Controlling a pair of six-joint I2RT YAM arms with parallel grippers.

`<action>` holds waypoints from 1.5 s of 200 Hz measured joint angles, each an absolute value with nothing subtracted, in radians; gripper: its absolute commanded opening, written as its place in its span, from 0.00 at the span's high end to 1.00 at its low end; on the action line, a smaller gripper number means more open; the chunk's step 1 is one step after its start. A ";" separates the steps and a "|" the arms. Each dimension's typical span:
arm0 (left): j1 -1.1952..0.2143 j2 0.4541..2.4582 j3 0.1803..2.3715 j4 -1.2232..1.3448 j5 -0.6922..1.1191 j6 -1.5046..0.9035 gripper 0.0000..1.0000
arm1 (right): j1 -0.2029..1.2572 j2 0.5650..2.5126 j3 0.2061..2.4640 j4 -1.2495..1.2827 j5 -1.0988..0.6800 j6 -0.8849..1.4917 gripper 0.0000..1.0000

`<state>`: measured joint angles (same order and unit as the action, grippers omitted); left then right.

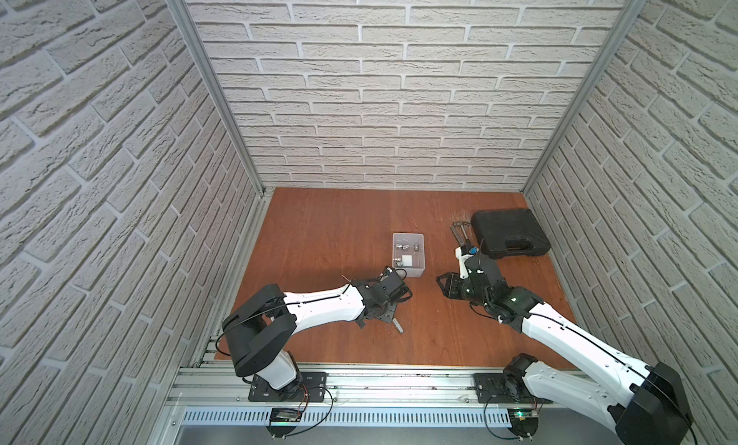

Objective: Put the socket on the desktop into the storage box
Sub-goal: Pick up the socket head at the center of the board, then place the socket head in the storage box.

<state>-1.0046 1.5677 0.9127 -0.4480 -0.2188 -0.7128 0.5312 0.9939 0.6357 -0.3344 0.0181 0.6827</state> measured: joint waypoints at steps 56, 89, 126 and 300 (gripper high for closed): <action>-0.979 1.502 1.003 -0.448 -0.219 -0.673 1.00 | 0.531 0.934 0.632 -0.362 0.018 0.702 0.57; -0.960 1.434 1.016 -0.446 -0.220 -0.665 1.00 | 0.531 0.913 0.632 -0.390 0.017 0.715 0.57; -0.935 1.383 1.034 -0.429 -0.220 -0.664 1.00 | 0.531 0.892 0.632 -0.413 0.004 0.730 0.57; -0.842 1.555 1.229 -0.366 -0.116 -0.616 1.00 | 0.531 0.846 0.632 -0.510 0.006 0.772 0.57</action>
<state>-0.8421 1.5547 1.2285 -0.3664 -0.1158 -0.6159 0.5312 0.8459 0.6319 -0.5098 0.0059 0.7719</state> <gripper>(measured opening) 0.221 0.430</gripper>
